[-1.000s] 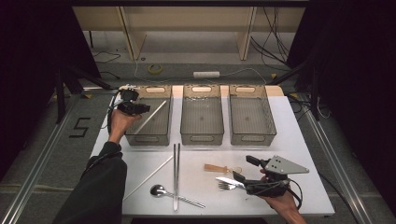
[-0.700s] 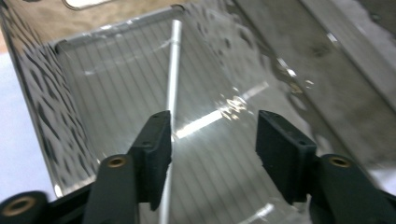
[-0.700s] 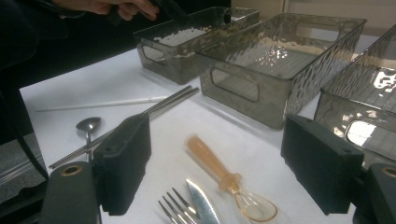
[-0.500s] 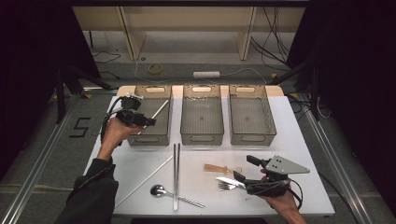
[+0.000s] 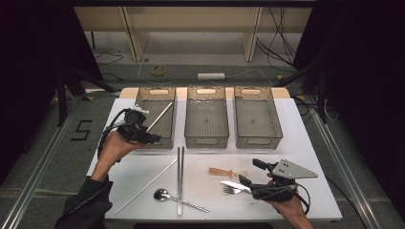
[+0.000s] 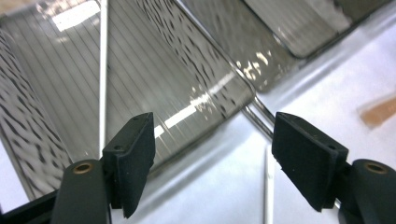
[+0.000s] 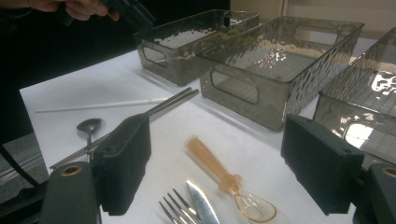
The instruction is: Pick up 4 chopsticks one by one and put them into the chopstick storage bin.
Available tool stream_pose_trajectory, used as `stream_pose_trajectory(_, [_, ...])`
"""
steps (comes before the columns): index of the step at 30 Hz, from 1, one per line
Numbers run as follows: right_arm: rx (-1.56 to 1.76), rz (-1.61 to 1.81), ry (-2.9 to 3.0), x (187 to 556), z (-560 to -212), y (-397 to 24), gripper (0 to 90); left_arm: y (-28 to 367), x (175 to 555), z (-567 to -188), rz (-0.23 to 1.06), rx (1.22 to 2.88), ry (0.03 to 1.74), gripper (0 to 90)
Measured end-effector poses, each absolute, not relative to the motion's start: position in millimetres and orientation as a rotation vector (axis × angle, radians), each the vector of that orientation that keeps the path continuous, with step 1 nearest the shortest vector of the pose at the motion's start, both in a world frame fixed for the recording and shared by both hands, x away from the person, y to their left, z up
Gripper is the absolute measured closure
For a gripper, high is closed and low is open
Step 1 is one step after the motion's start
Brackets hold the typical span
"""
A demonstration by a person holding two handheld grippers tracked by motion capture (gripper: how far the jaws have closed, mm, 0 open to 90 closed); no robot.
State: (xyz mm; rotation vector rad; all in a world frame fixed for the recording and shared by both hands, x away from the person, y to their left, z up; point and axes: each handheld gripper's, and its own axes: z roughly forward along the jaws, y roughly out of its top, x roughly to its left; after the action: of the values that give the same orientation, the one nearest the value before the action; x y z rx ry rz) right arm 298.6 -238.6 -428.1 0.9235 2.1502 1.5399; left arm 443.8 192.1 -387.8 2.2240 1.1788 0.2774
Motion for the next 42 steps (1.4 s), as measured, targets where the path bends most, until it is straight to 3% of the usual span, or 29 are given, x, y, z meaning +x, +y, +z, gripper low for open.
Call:
stream_pose_trajectory(15, [0.923,1.533,2.154,298,-428,-238,25.3,186,408,-412,0.189,2.365,1.187,31.5])
stream_pose_trajectory(23, [0.919,1.534,2.158,298,-428,-238,25.3,175,392,-426,0.129,2.458,1.181,40.7])
stream_pose_trajectory(30, [0.913,1.536,2.159,297,-428,-238,25.3,170,387,-434,0.087,2.528,1.169,54.3])
stream_pose_trajectory(42, [0.915,1.535,2.161,297,-428,-238,25.3,169,383,-449,0.037,2.582,1.154,66.0])
